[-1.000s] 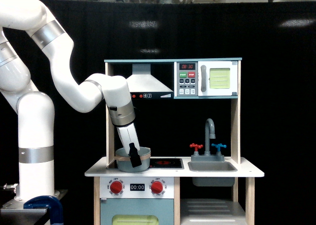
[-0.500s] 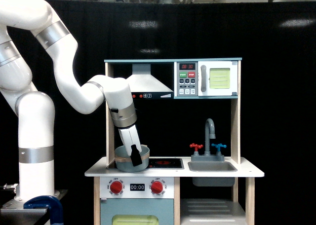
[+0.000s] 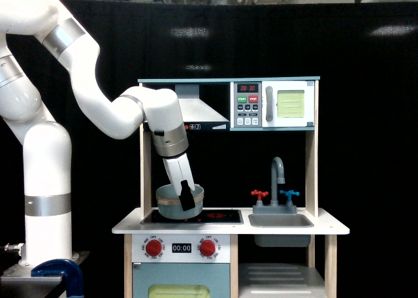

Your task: Put the bowl inside the kitchen cabinet

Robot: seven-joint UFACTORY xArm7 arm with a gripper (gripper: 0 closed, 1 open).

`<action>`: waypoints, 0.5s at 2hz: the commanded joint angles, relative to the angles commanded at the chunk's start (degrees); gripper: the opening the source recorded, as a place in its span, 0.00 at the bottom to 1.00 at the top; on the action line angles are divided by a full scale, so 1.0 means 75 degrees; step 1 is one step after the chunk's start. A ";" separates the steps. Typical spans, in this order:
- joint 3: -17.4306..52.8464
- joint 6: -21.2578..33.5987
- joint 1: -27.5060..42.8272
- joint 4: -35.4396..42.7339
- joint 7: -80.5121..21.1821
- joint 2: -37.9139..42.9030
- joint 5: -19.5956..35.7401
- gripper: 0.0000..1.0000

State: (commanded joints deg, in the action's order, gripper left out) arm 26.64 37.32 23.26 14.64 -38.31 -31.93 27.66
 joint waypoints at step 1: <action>0.2937 0.1539 -0.0225 0.2245 -0.3266 0.2485 0.0153 0.00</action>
State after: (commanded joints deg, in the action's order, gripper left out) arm 48.67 48.86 21.57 31.47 -62.80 -13.29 28.81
